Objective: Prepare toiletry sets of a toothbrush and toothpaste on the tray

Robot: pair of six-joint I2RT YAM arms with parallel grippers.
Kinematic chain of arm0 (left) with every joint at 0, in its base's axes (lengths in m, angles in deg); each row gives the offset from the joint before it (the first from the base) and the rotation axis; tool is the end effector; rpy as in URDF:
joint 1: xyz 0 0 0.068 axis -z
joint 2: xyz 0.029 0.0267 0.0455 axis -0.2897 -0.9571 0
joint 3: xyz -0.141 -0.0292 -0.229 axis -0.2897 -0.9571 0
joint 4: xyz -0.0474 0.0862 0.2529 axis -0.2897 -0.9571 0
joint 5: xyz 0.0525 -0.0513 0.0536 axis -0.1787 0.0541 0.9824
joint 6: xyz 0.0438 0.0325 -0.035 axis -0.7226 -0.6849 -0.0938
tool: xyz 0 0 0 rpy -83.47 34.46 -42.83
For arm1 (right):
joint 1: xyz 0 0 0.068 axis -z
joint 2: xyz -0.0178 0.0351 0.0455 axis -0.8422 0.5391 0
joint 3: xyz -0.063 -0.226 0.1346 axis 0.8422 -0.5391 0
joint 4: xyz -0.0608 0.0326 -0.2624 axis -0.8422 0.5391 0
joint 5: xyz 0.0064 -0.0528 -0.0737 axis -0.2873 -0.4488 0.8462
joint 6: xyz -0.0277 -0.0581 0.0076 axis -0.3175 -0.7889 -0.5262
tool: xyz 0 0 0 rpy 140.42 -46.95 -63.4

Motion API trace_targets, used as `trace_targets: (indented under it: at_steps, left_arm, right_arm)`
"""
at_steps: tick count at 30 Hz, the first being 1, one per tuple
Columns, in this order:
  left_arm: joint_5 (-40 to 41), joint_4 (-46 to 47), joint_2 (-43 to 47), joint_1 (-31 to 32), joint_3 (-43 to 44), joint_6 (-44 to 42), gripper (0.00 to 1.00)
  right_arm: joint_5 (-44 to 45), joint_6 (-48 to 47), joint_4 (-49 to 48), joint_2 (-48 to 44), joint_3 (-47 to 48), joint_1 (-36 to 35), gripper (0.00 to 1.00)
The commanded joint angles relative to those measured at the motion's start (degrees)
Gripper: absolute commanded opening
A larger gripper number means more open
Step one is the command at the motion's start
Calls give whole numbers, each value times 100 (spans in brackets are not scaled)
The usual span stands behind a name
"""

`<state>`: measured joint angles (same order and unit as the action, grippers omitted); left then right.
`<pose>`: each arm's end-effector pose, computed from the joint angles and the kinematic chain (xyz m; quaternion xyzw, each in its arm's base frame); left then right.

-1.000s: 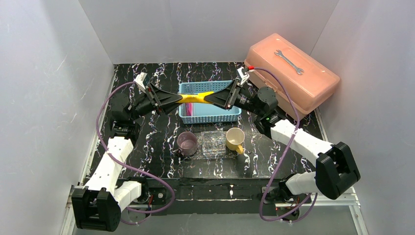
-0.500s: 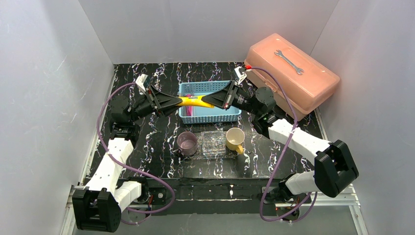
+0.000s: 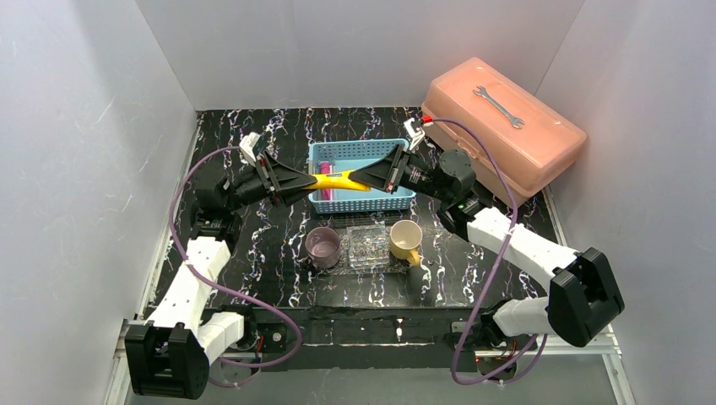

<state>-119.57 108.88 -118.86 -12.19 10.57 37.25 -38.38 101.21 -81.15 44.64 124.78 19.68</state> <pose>0.2360 -0.0630 0.3419 -0.0503 0.6692 -0.6928 0.2639 0.2439 0.2199 0.3443 -0.0529 0.6289 0.6904 0.3536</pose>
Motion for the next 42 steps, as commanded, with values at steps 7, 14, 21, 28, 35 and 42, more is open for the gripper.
trace_targets:
  at_steps: [7, 14, 21, 28, 35, 42]
  left_arm:
    - [-270, -1364, 90, 1, 468, -1035, 54]
    - [-237, -2012, 113, 2, 686, -1436, 64]
    - [97, -3592, 149, 45, 1250, -2517, 70]
    - [312, -4364, 105, 104, 1529, -3158, 71]
    - [843, -5538, -12, 296, 2035, -4118, 72]
    - [1596, -6474, -119, 586, 2529, -4975, 73]
  right_arm:
    - [330, -1146, 1146, -615, 474, -45, 1]
    - [467, -1620, 1824, -822, 670, -44, 1]
    - [643, -2296, 2885, -891, 1097, -45, 1]
    - [751, -3058, 4407, -690, 1777, -44, 1]
    - [1174, -3857, 5820, -409, 2381, -130, 1]
    - [2242, -4534, 7034, -95, 3052, -752, 1]
